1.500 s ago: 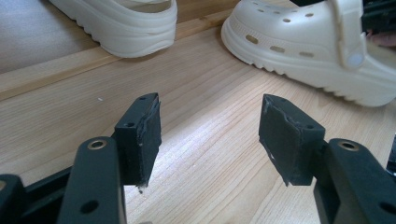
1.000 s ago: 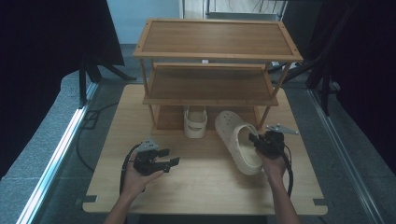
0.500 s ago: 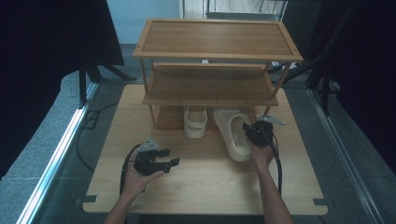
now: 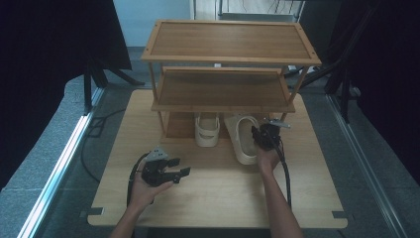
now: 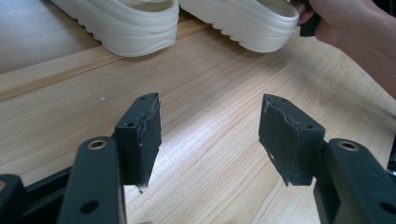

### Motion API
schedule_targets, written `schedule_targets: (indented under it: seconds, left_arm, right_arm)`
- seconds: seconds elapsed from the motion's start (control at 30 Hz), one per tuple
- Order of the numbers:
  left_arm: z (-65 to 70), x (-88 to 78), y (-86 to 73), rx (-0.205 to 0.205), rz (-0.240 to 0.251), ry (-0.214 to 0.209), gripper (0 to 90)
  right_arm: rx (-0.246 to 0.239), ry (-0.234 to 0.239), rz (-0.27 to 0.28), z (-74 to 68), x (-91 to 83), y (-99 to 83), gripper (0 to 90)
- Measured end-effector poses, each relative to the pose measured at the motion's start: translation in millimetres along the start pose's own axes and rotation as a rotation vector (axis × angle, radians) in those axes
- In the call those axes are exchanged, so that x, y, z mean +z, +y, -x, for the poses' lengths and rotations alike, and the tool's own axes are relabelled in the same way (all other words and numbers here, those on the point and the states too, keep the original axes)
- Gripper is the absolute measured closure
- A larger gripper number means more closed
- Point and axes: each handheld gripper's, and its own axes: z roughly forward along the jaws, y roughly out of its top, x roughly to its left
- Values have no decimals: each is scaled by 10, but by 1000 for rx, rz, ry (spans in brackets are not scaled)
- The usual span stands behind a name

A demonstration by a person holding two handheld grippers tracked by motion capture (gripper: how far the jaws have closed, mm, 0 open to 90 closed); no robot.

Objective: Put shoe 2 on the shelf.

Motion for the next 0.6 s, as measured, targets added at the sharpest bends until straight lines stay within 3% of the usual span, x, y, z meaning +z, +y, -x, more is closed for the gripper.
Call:
schedule_targets:
  seconds: [0.23,0.6]
  left_arm:
    - [-10,-7,-3,-2,3,1,395]
    - [-13,-12,-6,-2,2,1,396]
  right_arm:
    - [30,-13,22,-69,112,48,769]
    - [36,-30,26,-156,297,37,735]
